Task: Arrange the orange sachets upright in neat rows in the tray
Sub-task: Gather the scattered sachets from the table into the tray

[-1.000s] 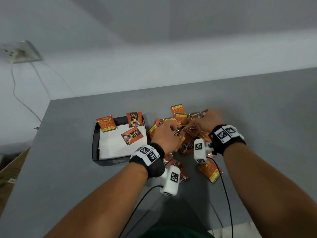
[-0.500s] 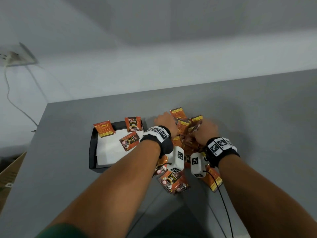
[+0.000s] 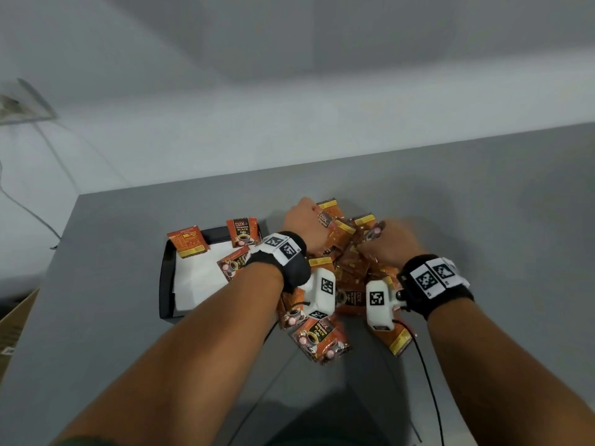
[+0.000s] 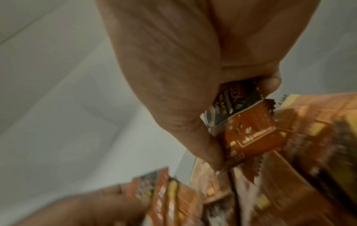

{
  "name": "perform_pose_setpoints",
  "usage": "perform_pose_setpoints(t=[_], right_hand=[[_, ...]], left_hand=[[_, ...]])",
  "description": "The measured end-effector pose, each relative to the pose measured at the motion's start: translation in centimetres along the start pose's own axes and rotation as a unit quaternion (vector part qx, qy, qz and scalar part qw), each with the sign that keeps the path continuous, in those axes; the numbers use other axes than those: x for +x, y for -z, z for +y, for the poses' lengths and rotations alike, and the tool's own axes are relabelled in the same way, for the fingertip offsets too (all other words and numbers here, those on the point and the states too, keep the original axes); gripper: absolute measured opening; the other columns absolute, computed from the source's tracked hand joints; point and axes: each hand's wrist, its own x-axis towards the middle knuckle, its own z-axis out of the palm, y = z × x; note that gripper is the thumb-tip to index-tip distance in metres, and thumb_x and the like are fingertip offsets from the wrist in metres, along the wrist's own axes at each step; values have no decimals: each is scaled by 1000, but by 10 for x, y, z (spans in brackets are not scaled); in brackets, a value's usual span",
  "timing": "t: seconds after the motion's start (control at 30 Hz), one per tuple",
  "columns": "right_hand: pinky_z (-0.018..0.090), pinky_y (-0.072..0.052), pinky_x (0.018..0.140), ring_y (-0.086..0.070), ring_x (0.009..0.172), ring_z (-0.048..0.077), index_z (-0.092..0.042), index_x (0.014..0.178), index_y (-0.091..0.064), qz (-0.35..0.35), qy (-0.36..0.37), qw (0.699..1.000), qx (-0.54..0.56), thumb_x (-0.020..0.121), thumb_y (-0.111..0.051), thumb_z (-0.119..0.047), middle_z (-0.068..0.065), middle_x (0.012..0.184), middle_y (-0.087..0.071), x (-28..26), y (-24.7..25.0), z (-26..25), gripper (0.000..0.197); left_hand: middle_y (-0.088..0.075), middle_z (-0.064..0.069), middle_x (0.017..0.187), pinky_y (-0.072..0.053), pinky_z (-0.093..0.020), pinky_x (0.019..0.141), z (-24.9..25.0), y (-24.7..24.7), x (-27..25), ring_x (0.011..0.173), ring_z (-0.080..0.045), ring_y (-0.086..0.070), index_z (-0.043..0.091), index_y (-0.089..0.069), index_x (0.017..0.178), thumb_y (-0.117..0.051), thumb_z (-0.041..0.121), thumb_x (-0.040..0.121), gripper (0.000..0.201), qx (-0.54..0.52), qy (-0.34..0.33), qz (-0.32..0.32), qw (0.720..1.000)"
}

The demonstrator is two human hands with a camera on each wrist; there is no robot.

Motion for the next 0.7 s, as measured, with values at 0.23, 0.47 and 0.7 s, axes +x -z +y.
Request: perform_pose_setpoints(t=[0.23,0.47,0.7], right_hand=[[42,-48,98,-54,118,32,-12,124,-53,2,-32,996,-78,82,-79,-24,11,130,-51,-7,-45,3,51],[43,-45,97,-49,119,35,-10,119,-46,58,-16,991,-117,79,-79,-25,15,123,-55,-3,-52,5,54],[28,-48,74,-60,94,25,-15,99,-58,18,14,998,-52,72,-80,-29,7,103,-63,-9,-38,10,37]], left_hand=[[-57,-8,73,-38,-24,51,-2,12,-19,56,-17,-45,14,-40,59,-56,16,89,34,96,-31,-106,989],[-65,-6,96,-47,-40,97,-6,-33,-40,97,-25,-60,12,-63,90,-57,27,90,17,311,-68,-116,941],[-50,-10,126,-40,-43,103,-20,-46,-38,121,-33,-43,17,-58,116,-63,40,83,40,292,-52,-81,952]])
